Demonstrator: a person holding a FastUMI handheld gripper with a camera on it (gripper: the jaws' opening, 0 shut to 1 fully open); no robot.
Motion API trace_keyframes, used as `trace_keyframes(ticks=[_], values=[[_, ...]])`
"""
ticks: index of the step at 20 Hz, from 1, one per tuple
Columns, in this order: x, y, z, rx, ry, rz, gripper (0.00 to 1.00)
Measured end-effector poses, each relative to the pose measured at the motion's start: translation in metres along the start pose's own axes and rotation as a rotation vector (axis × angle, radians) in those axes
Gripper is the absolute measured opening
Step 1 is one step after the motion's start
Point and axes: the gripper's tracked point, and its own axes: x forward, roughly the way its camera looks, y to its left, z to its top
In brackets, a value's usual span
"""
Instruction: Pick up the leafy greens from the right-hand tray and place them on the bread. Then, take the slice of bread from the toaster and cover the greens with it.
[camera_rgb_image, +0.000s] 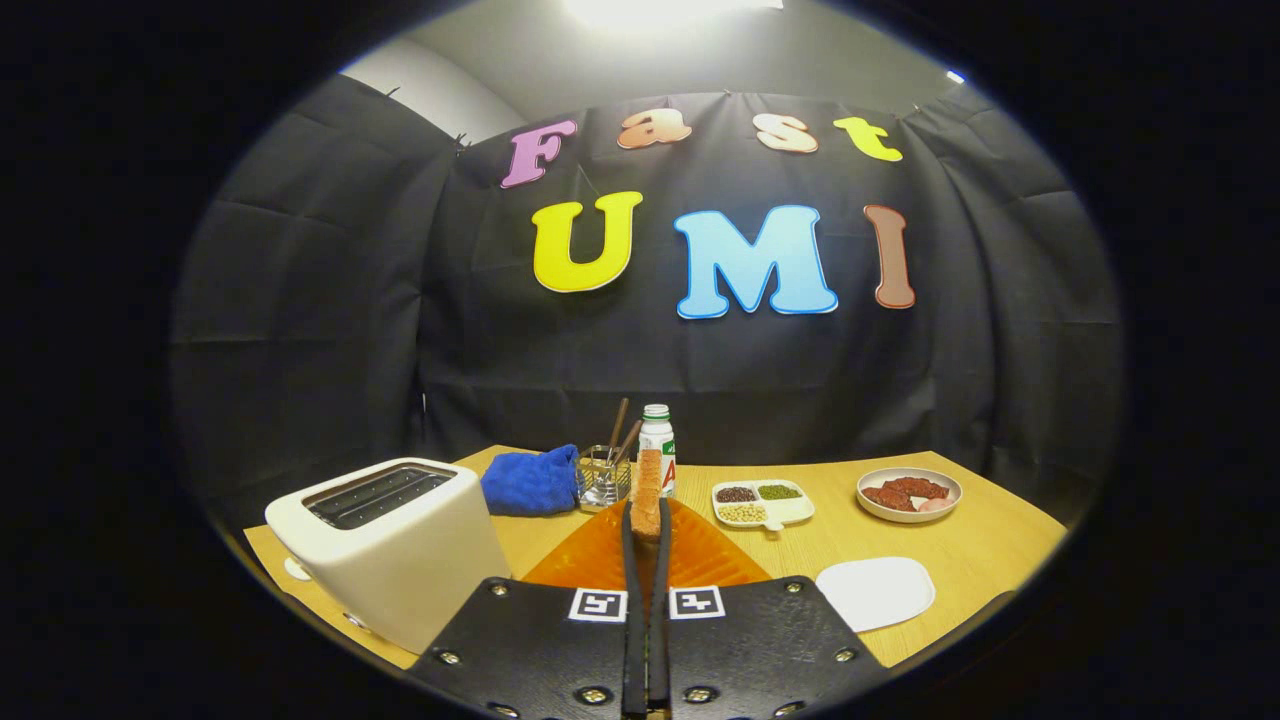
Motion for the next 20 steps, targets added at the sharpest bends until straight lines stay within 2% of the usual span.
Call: trace_keyframes(ticks=[5, 10, 15, 20], values=[[0.005, 0.011, -0.016, 0.015, 0.027, 0.025, 0.01], [0.008, 0.015, -0.026, -0.009, 0.009, -0.001, 0.02], [0.01, 0.029, -0.038, 0.015, 0.038, 0.044, 0.02], [0.012, 0.031, -0.047, 0.036, 0.055, 0.052, 0.02]])
